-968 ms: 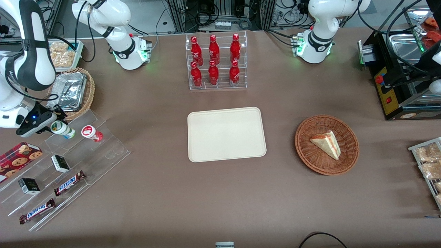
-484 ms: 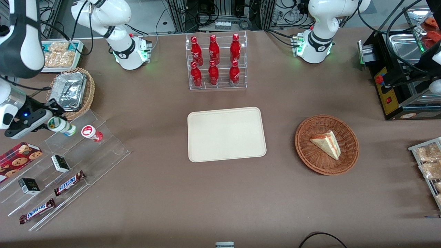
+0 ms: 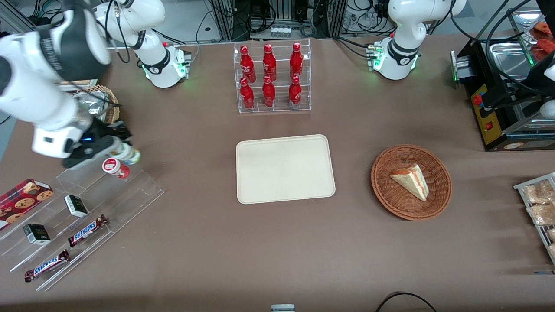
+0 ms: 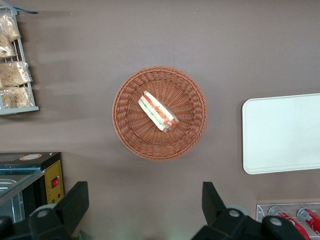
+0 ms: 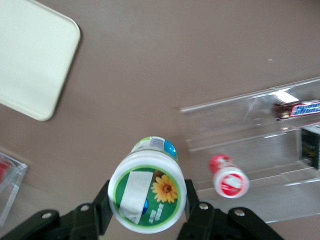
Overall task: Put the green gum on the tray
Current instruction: 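Lift the gum tub and carry it over the cream tray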
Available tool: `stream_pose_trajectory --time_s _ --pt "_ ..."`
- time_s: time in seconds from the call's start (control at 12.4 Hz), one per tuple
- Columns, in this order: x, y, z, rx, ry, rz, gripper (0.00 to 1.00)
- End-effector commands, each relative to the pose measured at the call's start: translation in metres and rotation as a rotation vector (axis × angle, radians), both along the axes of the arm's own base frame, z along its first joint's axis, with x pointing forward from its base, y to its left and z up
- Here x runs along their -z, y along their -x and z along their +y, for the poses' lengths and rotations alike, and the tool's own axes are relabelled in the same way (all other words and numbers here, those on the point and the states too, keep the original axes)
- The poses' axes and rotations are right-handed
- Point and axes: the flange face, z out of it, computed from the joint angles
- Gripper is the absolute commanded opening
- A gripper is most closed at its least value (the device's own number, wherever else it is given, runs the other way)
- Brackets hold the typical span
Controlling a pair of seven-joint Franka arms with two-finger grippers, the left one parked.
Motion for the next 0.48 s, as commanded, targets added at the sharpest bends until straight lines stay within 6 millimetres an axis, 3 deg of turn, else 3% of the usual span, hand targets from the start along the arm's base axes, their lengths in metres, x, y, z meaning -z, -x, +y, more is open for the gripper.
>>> stream_pose_trajectory --time_s 0.0,0.24,0.4 --pt "0.007 -0.009 0.062 0.112 -0.01 0.028 0.0" --pt "0.021 -0.001 0.152 0.218 -0.019 0.009 0.0" --pt "0.043 0.003 0.216 0.284 -0.011 -0.014 0.0"
